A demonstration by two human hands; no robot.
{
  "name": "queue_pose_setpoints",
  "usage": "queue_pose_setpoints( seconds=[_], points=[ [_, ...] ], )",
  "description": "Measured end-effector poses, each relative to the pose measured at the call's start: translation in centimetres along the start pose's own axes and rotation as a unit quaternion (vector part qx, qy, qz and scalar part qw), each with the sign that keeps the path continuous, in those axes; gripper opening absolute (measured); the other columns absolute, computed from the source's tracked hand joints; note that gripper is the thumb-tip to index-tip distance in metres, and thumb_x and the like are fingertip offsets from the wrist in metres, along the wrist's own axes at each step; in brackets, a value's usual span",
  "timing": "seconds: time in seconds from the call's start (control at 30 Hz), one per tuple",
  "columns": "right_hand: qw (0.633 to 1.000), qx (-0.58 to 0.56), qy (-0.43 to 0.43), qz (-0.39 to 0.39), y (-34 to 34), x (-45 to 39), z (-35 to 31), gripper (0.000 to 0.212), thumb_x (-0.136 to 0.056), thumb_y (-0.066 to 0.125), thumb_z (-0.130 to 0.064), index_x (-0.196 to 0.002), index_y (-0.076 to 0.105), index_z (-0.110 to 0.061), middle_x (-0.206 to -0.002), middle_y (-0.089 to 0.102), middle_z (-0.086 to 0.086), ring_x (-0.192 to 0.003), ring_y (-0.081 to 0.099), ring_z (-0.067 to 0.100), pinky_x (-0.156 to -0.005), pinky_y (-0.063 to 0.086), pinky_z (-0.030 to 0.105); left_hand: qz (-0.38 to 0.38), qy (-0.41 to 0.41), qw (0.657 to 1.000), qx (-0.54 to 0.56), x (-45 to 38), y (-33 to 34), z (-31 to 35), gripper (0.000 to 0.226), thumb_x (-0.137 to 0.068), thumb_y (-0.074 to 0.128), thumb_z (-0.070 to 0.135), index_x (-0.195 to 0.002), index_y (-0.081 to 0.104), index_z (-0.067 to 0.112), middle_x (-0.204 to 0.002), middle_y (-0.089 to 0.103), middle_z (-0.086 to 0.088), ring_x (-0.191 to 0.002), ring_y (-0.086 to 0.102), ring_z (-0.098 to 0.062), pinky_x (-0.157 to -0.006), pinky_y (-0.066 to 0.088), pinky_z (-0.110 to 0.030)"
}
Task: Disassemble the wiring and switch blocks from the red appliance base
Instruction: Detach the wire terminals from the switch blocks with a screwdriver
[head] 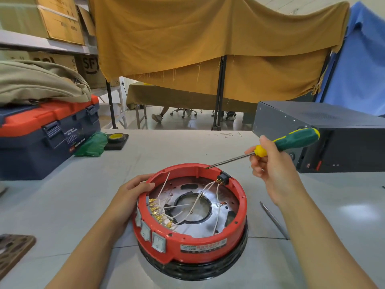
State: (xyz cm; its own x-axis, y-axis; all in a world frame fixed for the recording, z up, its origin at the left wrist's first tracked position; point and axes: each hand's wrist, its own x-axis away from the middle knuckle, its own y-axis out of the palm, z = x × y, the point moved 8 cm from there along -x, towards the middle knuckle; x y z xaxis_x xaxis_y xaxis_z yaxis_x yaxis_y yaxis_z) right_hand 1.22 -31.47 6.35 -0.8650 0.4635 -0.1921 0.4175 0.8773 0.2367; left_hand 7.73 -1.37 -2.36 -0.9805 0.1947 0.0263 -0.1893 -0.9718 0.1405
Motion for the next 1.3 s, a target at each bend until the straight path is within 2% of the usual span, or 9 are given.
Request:
queue_pose_setpoints(
  seconds=[0.17,0.37,0.47,0.53,0.63,0.73,0.83,1.0,1.3],
  points=[
    [0.993,0.093,-0.074,0.011,-0.3,-0.4,-1.5,0.031,-0.093,0.053,-0.020,-0.066,0.065,-0.011,-0.042,0.044,-0.009,-0.040,0.036,0.004,-0.038,0.028,0.014,-0.038,-0.020,0.999,-0.026,0.4,0.5,0.3,0.027,-0.084,0.056,0.009,-0.107,0.067,0.015,-0.097,0.071,-0.020,-0.079,0.069,-0.031,-0.065,0.059,-0.033],
    [0.989,0.079,-0.128,-0.006,-1.1,-0.3,-2.6,0.019,-0.085,0.062,-0.022,-0.071,0.050,-0.020,-0.047,0.048,-0.013,-0.044,0.046,0.005,-0.039,0.033,0.014,-0.077,-0.050,0.987,-0.130,0.5,0.8,1.2,0.026,-0.090,0.052,0.012,-0.108,0.064,0.027,-0.094,0.073,-0.012,-0.072,0.071,-0.026,-0.057,0.058,-0.029],
    [0.989,0.061,-0.135,-0.010,-1.9,-0.2,-2.6,0.016,-0.079,0.062,-0.027,-0.066,0.052,-0.023,-0.047,0.049,-0.010,-0.044,0.046,0.006,-0.039,0.033,0.016,-0.090,-0.041,0.968,-0.232,-0.2,0.9,2.1,0.023,-0.092,0.054,0.016,-0.106,0.063,0.033,-0.102,0.072,0.001,-0.082,0.070,-0.016,-0.066,0.054,-0.025],
    [0.990,0.050,-0.133,-0.016,-2.2,-0.3,-2.6,0.017,-0.078,0.062,-0.027,-0.063,0.053,-0.024,-0.048,0.049,-0.008,-0.044,0.045,0.007,-0.039,0.033,0.017,-0.074,0.001,0.939,-0.337,-1.0,1.5,3.3,0.020,-0.092,0.055,0.027,-0.109,0.059,0.036,-0.113,0.064,0.011,-0.092,0.064,-0.004,-0.076,0.047,-0.019],
    [0.989,0.045,-0.135,-0.033,-2.2,-0.4,-2.7,0.022,-0.078,0.064,-0.027,-0.061,0.052,-0.022,-0.050,0.046,-0.006,-0.045,0.042,0.009,-0.040,0.031,0.017,-0.075,0.098,0.867,-0.482,-2.0,4.4,5.2,0.035,-0.090,0.055,0.041,-0.124,0.054,0.033,-0.130,0.053,0.012,-0.118,0.049,-0.006,-0.100,0.037,-0.025],
    [0.987,0.065,-0.143,-0.035,-2.2,-0.2,-2.8,0.028,-0.079,0.065,-0.031,-0.055,0.054,-0.025,-0.050,0.044,-0.006,-0.044,0.040,0.008,-0.041,0.032,0.014,-0.120,0.182,0.817,-0.534,-2.1,9.2,6.3,0.042,-0.089,0.053,0.046,-0.129,0.050,0.034,-0.136,0.048,0.013,-0.124,0.042,-0.006,-0.099,0.028,-0.021],
    [0.985,0.072,-0.153,-0.043,-1.9,0.1,-2.7,0.029,-0.081,0.064,-0.030,-0.054,0.054,-0.029,-0.050,0.044,-0.009,-0.045,0.040,0.006,-0.042,0.033,0.012,-0.184,0.200,0.774,-0.571,-2.4,13.1,5.6,0.048,-0.090,0.050,0.048,-0.136,0.041,0.037,-0.143,0.042,0.012,-0.129,0.037,-0.008,-0.101,0.023,-0.021],
    [0.979,0.086,-0.176,-0.051,-1.1,0.3,-3.2,0.031,-0.083,0.060,-0.026,-0.053,0.055,-0.029,-0.049,0.042,-0.010,-0.045,0.037,0.006,-0.042,0.033,0.013,-0.246,0.202,0.722,-0.615,-2.2,14.7,3.5,0.048,-0.094,0.046,0.044,-0.140,0.035,0.039,-0.144,0.038,0.013,-0.131,0.035,-0.015,-0.112,0.024,-0.042],
    [0.962,0.155,-0.190,-0.121,3.0,-1.8,-5.0,0.031,-0.080,0.059,-0.021,-0.051,0.051,-0.024,-0.051,0.046,-0.009,-0.046,0.040,0.004,-0.045,0.033,0.012,-0.247,0.204,0.744,-0.586,-2.2,13.6,3.0,0.056,-0.084,0.042,0.058,-0.138,0.032,0.048,-0.148,0.031,0.018,-0.136,0.024,-0.011,-0.115,0.016,-0.039]
  ],
)
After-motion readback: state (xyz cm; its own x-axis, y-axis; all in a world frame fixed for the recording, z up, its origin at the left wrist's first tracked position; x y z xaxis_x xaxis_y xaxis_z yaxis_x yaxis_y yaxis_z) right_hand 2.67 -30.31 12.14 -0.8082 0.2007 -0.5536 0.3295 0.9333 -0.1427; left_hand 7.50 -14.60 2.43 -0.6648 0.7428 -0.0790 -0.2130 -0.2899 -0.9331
